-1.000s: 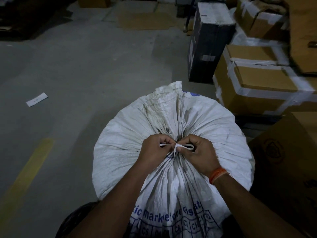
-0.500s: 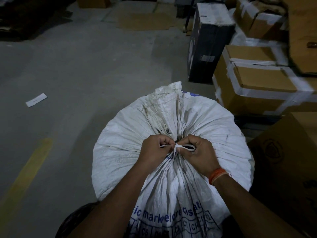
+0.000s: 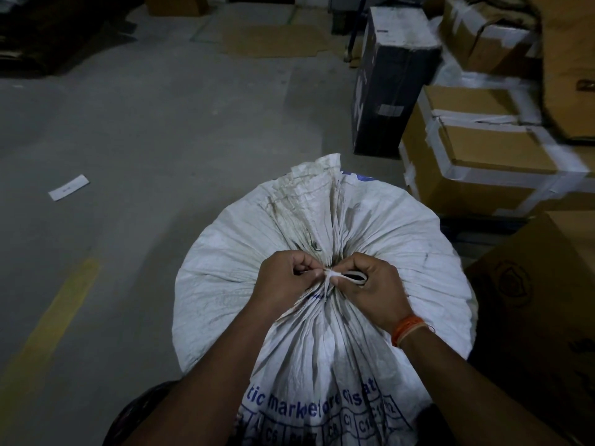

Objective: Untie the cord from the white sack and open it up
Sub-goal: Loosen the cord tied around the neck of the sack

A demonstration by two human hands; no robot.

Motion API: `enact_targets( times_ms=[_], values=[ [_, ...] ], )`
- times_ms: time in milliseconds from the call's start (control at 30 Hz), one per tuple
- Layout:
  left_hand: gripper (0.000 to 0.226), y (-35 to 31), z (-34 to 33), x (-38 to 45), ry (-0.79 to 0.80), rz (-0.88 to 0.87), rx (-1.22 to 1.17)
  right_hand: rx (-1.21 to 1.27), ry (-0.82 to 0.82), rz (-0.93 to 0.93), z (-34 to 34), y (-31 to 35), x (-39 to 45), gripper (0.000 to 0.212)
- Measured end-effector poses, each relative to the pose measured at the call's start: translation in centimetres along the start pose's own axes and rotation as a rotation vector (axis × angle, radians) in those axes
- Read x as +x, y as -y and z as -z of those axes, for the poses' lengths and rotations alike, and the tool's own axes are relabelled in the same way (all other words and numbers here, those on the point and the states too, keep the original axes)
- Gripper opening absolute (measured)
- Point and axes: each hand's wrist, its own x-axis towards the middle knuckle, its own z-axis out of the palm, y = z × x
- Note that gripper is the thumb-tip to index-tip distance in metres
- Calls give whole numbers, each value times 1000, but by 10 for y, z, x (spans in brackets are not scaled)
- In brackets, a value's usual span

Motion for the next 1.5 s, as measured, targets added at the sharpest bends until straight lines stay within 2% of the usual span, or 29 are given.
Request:
enact_targets(
  times_ms=[233, 467, 1000, 1500],
  values=[
    [12, -4, -12, -1, 1, -4, -13, -7, -4, -6, 1, 3, -1, 10],
    [5, -4, -3, -2, 8, 43, -16, -8, -12, -25, 0, 4, -1, 9],
    [9, -1, -10, -1, 23, 46, -114, 8, -10, -38, 0, 4, -1, 11],
    [10, -6, -11, -4, -5, 64, -88, -3, -2, -24, 0, 6, -2, 9]
  ],
)
